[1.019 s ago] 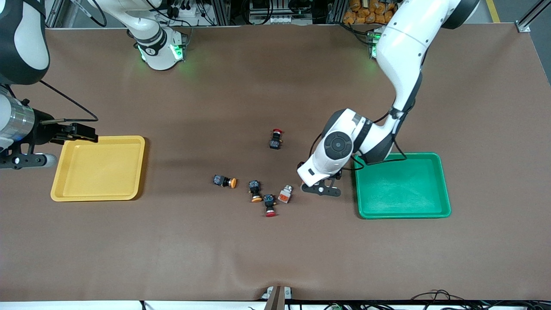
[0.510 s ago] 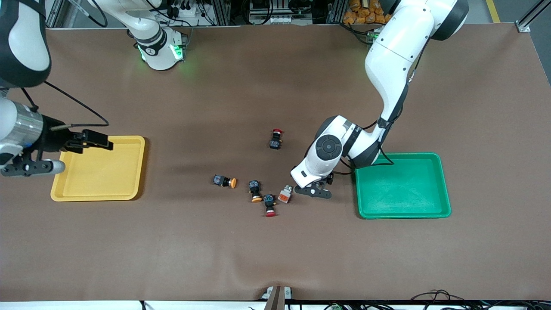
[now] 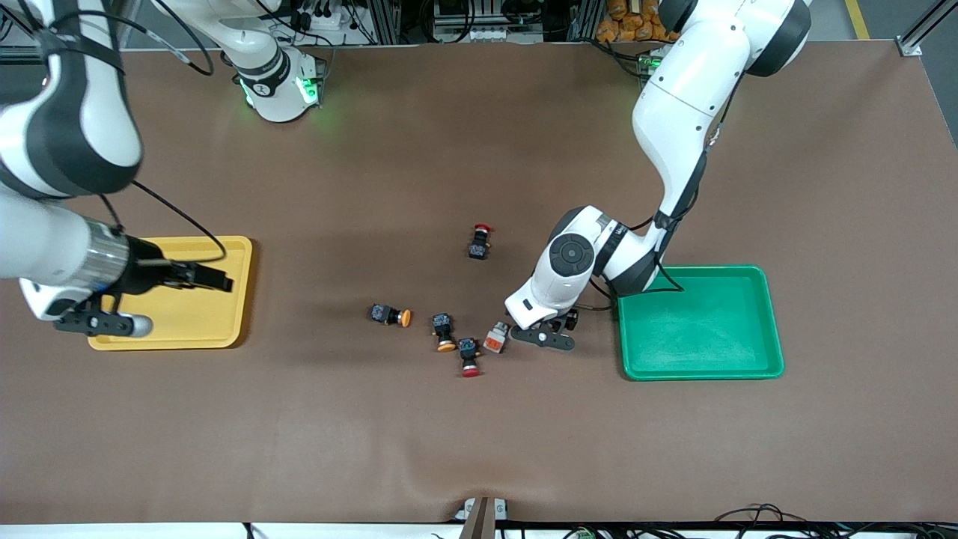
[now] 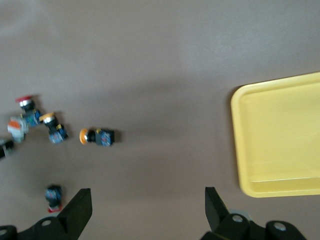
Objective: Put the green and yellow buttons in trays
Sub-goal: 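Carry the green button toward the green tray while the right gripper reaches buttons, then lower the green button into the green tray while the right gripper grasps yellow button, then open the left gripper over the tray while the right gripper lifts the button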
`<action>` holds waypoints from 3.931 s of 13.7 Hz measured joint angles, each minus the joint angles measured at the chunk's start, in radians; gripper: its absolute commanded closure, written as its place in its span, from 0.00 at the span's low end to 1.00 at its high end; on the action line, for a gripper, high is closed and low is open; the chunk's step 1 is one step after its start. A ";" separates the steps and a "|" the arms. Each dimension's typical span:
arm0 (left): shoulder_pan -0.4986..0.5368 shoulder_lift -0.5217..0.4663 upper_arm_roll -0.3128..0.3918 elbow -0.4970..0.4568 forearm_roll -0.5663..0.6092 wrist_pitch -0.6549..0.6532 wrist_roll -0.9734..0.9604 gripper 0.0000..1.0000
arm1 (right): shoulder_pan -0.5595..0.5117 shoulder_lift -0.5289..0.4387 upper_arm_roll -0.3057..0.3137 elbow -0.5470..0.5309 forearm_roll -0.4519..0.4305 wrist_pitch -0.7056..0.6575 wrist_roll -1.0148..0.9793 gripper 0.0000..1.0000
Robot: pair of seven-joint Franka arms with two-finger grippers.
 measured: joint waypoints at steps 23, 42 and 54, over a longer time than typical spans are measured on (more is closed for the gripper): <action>0.426 -0.261 0.011 -0.117 0.133 -0.379 0.092 0.61 | 0.239 0.266 0.001 -0.007 0.000 0.279 0.901 0.00; 0.422 -0.339 -0.153 -0.060 0.111 -0.328 0.073 0.00 | 0.323 0.376 -0.010 -0.163 -0.020 0.601 1.090 0.00; 0.169 -0.091 -0.162 0.131 0.110 -0.174 0.123 0.00 | 0.321 0.377 -0.013 -0.193 0.000 0.584 1.015 1.00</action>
